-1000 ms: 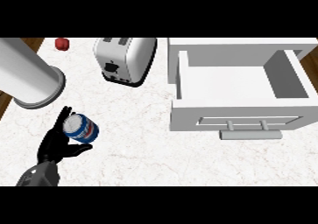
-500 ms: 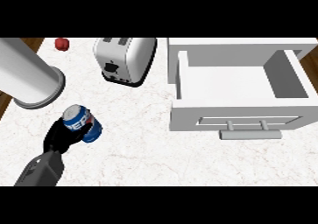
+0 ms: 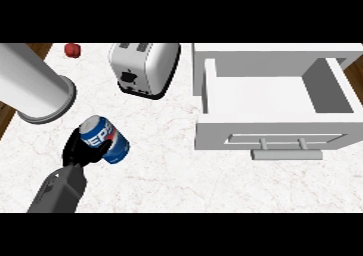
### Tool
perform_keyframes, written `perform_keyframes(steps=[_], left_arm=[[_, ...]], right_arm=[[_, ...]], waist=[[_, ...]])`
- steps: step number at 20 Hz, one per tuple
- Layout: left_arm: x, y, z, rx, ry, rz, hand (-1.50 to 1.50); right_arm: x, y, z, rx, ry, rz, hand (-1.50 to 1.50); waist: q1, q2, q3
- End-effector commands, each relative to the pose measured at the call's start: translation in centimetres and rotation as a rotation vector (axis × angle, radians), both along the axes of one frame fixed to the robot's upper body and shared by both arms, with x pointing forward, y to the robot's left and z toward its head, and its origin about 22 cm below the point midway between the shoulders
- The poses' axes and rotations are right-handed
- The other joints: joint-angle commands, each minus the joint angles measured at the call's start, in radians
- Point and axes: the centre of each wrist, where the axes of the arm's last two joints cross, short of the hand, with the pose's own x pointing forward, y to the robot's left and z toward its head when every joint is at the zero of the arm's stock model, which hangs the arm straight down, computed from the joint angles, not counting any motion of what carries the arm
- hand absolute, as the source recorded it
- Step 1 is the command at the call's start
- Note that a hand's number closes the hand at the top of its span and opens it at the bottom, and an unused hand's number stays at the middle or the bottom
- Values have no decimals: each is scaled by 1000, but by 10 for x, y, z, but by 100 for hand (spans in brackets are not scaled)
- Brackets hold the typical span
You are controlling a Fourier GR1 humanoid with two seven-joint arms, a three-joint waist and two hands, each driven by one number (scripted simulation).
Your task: Pick up the can, place it into the drawer and close the drawer
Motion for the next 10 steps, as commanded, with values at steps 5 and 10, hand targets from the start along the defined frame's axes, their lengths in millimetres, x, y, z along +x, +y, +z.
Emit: perform_keyframes(steps=[5, 10], left_arm=[[5, -35, 30, -15, -87, 126, 150], [13, -72, 61, -18, -118, 81, 150]], right_arm=[[-2, 13, 6, -3, 5, -1, -150], [1, -3, -4, -3, 8, -11, -150]], waist=[[1, 0, 0], [3, -1, 0]])
